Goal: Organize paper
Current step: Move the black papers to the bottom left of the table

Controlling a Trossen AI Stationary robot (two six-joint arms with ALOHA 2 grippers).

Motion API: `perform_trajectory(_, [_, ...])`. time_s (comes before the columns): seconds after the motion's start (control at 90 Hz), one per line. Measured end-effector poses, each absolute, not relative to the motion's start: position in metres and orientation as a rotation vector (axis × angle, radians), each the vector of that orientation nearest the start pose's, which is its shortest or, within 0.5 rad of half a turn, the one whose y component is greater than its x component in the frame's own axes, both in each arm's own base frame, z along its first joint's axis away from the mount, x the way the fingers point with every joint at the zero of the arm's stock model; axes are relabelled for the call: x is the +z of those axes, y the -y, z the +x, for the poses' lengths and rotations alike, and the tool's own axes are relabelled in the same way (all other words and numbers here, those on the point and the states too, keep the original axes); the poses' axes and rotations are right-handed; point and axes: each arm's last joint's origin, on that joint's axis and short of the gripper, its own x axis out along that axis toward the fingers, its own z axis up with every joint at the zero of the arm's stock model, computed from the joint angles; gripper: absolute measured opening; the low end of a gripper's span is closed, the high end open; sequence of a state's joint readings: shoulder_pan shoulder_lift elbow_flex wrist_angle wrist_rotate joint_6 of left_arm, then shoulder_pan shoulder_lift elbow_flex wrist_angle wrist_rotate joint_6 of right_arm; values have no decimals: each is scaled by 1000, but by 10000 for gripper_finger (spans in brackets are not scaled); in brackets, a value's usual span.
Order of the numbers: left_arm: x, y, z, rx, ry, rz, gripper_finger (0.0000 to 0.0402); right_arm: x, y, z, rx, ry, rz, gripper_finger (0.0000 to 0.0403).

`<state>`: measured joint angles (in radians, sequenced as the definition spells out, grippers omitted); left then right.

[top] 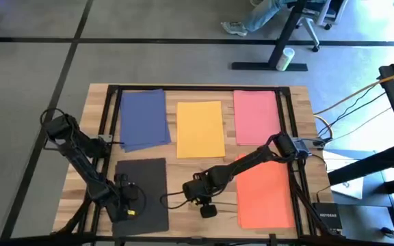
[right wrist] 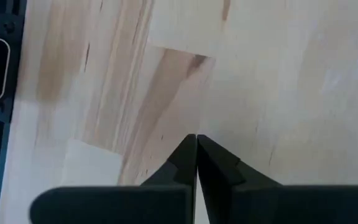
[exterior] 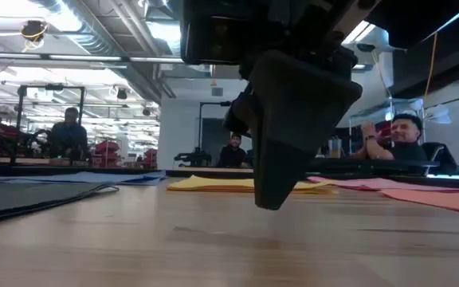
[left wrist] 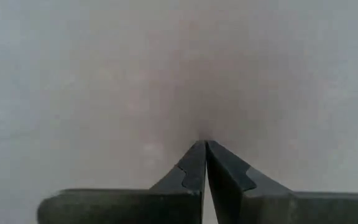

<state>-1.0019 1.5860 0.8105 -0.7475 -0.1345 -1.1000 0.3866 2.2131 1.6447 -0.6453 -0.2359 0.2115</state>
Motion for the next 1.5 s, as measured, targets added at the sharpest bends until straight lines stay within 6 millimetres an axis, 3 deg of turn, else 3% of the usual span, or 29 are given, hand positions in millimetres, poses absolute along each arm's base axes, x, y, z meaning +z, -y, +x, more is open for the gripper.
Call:
perform_trajectory(0.378, [162, 215, 142, 72, -1413, -94, 0, 144, -176, 414, 411, -1279, 86, 0])
perform_trajectory(0.633, [177, 215, 151, 81, -1371, -92, 0, 144, -188, 405, 429, -1312, 54, 0])
perform_trajectory(1.0, [190, 173, 178, 203, -1260, -42, 0, 175, -182, 392, 301, -1265, -91, 0])
perform_trajectory(1.333, [211, 134, 163, 131, -1009, -192, 0, 179, -162, 370, 272, -1090, -44, 0])
perform_trajectory(1.5, [206, 103, 159, 237, -1016, -227, 0, 179, -140, 357, 219, -983, 34, 0])
